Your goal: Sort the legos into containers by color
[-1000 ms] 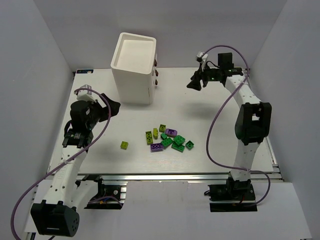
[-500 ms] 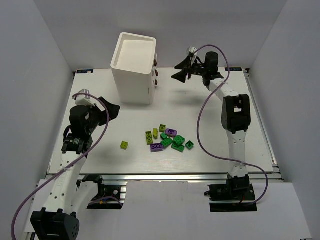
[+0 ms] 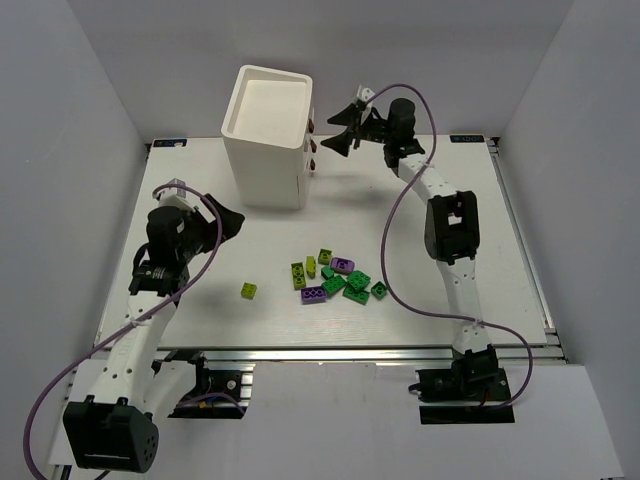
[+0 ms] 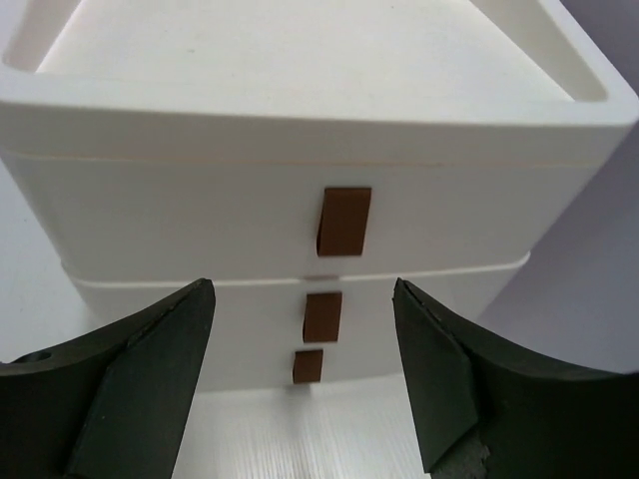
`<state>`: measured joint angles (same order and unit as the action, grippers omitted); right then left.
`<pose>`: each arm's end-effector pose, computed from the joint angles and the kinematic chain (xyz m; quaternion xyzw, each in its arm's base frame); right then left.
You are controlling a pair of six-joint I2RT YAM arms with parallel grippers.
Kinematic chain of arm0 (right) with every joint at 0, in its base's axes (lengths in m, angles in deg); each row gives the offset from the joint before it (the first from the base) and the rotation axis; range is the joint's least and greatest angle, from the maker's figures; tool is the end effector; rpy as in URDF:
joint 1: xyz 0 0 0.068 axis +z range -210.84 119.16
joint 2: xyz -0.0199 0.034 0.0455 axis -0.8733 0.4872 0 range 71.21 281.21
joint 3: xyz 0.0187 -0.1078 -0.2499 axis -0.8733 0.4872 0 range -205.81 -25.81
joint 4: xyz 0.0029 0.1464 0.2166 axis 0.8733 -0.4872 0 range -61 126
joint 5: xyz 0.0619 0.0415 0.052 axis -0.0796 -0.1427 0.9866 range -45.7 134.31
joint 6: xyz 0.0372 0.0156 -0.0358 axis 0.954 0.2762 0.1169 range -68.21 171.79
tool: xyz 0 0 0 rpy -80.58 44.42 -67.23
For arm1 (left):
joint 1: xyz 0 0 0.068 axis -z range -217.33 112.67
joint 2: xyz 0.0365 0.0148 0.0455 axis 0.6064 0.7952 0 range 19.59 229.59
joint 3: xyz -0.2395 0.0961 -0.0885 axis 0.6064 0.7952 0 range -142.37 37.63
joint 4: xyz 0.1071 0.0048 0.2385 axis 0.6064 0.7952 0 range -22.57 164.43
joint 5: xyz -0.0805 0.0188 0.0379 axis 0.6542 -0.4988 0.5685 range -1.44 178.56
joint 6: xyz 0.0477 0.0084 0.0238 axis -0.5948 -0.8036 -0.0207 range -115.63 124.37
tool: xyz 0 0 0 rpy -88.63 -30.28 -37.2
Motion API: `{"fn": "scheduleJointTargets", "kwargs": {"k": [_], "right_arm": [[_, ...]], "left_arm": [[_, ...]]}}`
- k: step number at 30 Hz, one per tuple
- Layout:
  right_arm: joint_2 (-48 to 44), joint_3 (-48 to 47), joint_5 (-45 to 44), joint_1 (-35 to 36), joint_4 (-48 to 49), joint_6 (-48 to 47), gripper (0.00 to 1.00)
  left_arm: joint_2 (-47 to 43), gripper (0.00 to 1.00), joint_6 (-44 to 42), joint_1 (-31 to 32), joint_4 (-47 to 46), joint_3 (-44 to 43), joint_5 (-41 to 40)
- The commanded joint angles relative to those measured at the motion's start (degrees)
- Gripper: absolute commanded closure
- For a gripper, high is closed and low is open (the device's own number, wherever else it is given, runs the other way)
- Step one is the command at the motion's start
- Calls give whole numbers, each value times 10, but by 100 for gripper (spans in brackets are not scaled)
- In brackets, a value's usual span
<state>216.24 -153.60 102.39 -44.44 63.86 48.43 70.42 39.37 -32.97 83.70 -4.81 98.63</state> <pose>0.5472 0.1926 0.2666 -0.4638 0.4859 0.3844 0.6332 0.2026 -0.0217 0.2962 -0.1759 0.8213 -0.2506 0.4814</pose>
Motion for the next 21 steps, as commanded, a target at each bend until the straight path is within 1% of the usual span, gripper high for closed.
{"fn": "scheduleJointTargets", "kwargs": {"k": [1, 9, 16, 21], "right_arm": [[26, -33, -48, 21, 40, 5, 23], [60, -70, -122, 37, 46, 5, 27], [60, -62, -138, 38, 61, 15, 31], [54, -62, -121, 43, 81, 26, 32]], "left_arm": [[3, 2, 6, 2, -11, -15, 18], [16, 2, 10, 7, -10, -22, 27], [30, 2, 8, 7, -14, -30, 35], [40, 2, 7, 7, -18, -34, 42]]}}
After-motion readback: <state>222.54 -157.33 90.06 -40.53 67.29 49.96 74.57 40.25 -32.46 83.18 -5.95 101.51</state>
